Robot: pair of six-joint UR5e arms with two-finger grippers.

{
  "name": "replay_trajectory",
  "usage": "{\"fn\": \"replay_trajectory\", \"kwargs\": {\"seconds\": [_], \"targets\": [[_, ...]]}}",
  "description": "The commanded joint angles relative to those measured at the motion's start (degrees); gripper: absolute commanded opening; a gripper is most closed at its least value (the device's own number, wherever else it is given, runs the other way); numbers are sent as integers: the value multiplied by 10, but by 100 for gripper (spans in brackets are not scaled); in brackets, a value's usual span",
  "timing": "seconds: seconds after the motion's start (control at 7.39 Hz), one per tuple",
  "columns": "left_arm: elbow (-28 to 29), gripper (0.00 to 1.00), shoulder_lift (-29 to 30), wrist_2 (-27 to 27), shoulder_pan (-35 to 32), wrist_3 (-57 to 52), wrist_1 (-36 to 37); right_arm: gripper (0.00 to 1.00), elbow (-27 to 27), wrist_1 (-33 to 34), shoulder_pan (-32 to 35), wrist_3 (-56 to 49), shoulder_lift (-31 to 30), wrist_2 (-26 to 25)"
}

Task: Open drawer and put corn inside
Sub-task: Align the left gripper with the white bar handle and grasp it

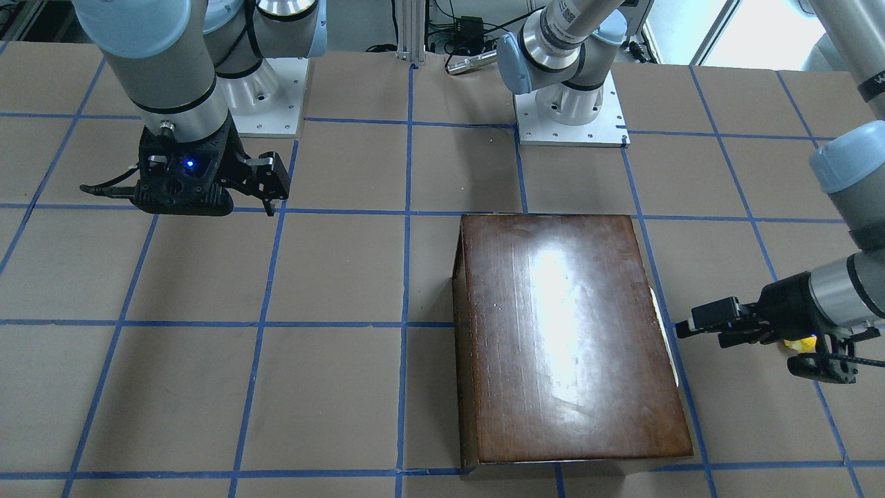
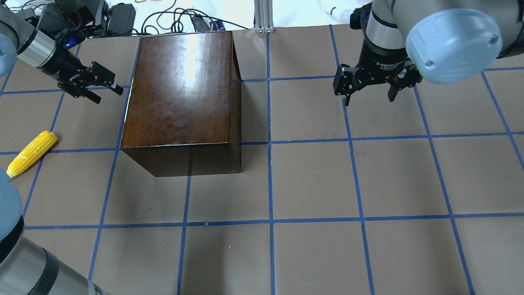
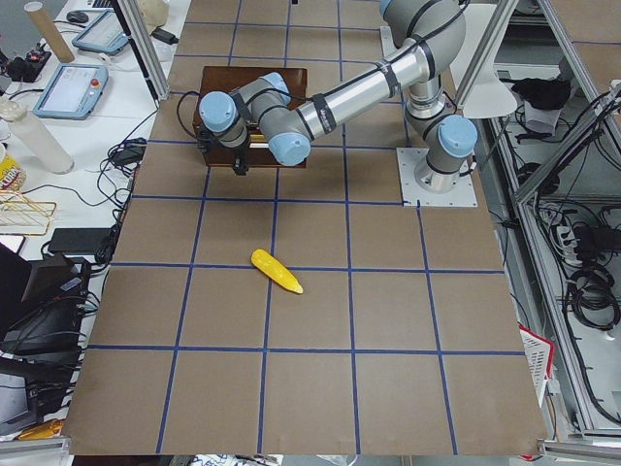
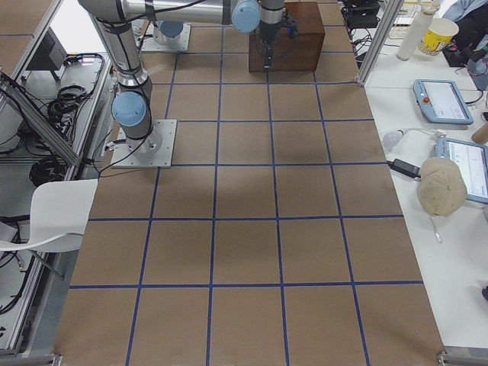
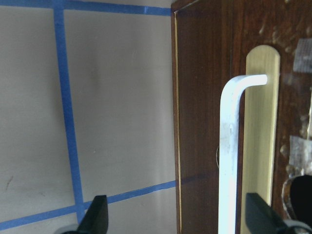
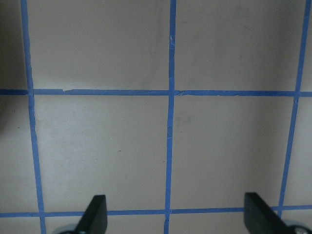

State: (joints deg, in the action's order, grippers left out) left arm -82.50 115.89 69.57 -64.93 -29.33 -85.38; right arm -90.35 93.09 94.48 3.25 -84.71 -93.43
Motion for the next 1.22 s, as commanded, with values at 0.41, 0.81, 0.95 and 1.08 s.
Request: {"fn": "replay_trajectory", "kwargs": {"seconds": [0.41, 0.81, 0.95, 1.08], "targets": [[-22, 100, 11, -22, -5, -7, 12, 100, 0, 1, 0, 0, 0, 0], [-25, 100, 14, -22, -5, -9, 12, 100, 0, 0, 0, 0, 1, 0], [-31, 100, 16, -22, -5, -9, 13, 100, 0, 0, 0, 0, 0, 0], [-33, 100, 18, -22, -5, -7, 13, 100, 0, 1, 0, 0, 0, 0]]}}
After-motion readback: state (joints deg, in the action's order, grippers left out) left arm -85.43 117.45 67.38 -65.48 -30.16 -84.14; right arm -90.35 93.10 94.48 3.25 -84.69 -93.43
